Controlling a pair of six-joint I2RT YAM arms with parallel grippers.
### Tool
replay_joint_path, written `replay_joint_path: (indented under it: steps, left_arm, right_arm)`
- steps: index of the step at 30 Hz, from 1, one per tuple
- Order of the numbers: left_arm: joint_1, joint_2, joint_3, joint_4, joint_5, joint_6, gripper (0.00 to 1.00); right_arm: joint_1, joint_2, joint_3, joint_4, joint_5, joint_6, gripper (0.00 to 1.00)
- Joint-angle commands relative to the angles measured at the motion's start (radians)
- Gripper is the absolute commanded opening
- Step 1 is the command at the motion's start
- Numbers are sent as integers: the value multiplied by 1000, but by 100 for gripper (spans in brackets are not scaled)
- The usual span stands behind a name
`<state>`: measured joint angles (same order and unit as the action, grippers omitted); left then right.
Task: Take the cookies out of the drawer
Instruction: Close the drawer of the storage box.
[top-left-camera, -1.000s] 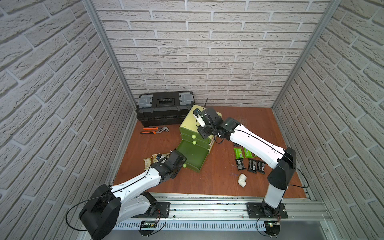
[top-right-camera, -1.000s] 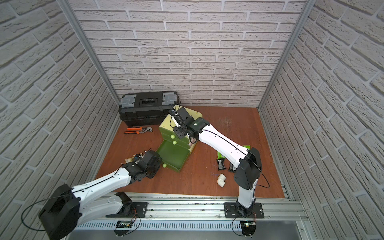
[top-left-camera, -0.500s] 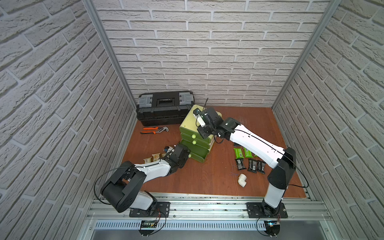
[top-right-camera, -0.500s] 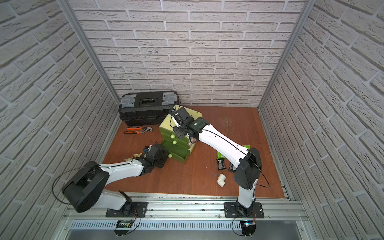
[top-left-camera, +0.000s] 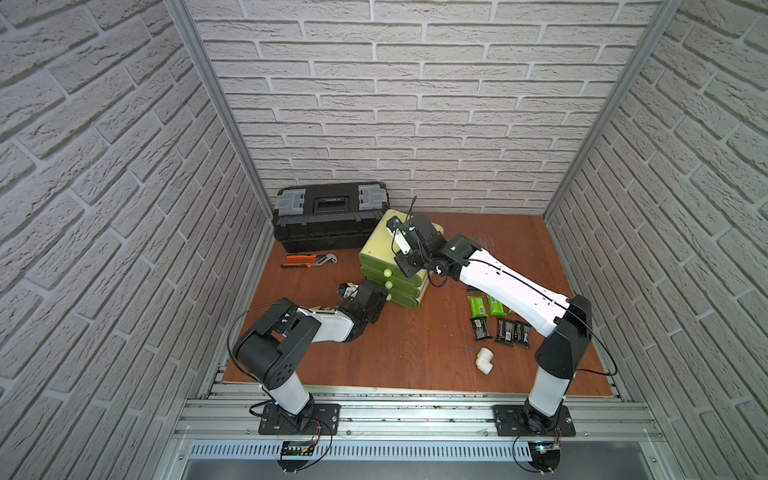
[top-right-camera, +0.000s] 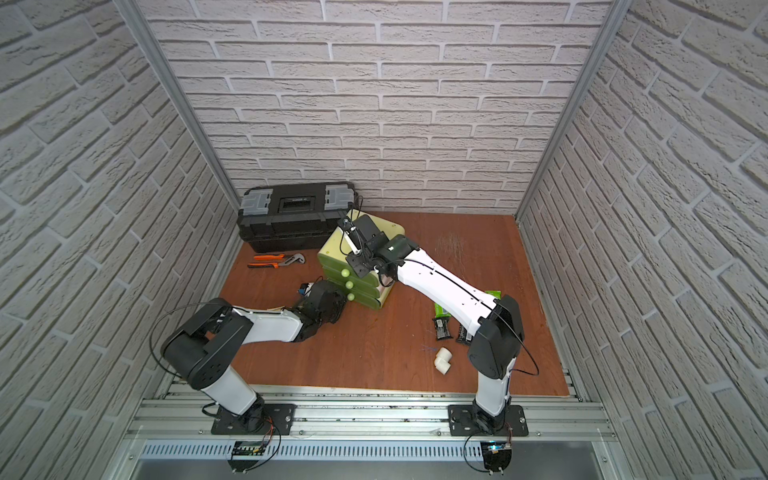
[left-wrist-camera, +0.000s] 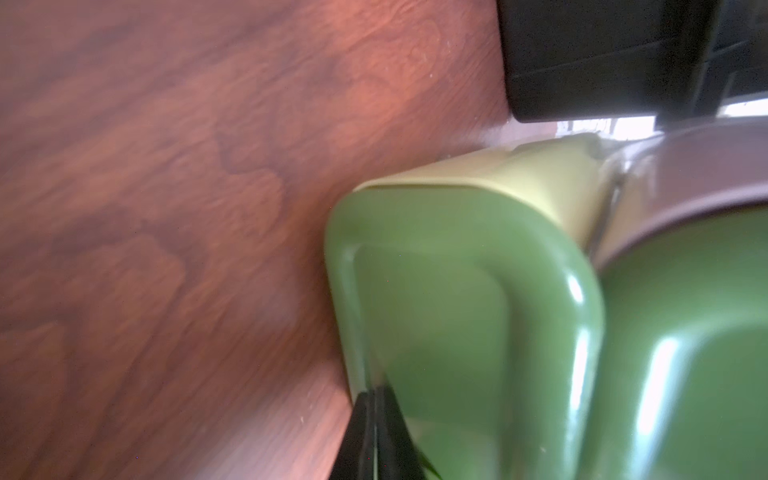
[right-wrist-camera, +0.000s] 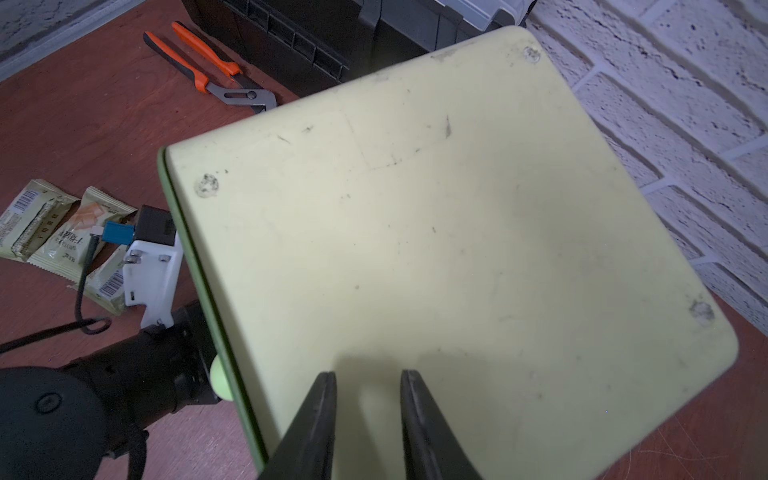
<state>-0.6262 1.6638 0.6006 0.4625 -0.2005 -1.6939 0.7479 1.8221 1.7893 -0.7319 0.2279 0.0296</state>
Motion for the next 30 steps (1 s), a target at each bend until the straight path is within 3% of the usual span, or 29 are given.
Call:
replay_joint_path:
  steps: [1,5,9,14,18,21,24,27,30]
  left_arm:
    - [6,24,17,70,3,-24,15]
    - [-2,-15,-3,2,-26,-49,21]
    - [-22,-133,-20,-195,-110,-73,30]
    - [-48,-320,-1,-539,-276,-77,58]
    - [-53,-442,32,-733,-383,-11,68]
    - [-49,-536,67,-859,-495,128,76]
    - [-31,-625,110,-974,-645,333,85]
    - [28,-704,110,-949,-731,639,98]
    - [122,-763,77,-873,-755,922,98]
  right_arm:
    - [1,36,-38,-80,-11,6,31]
    - [-1,34,-29,-80,-15,7,31]
    - [-2,12,-13,-72,-22,15,32]
    - [-4,-60,1,-28,-17,17,34]
    - [-8,-130,-5,29,-5,21,38]
    - [-25,-211,-43,63,26,45,41]
    - [-66,-345,-178,129,106,71,43]
    - [-165,-509,-383,195,131,126,45]
    - [-303,-652,-616,266,148,167,50]
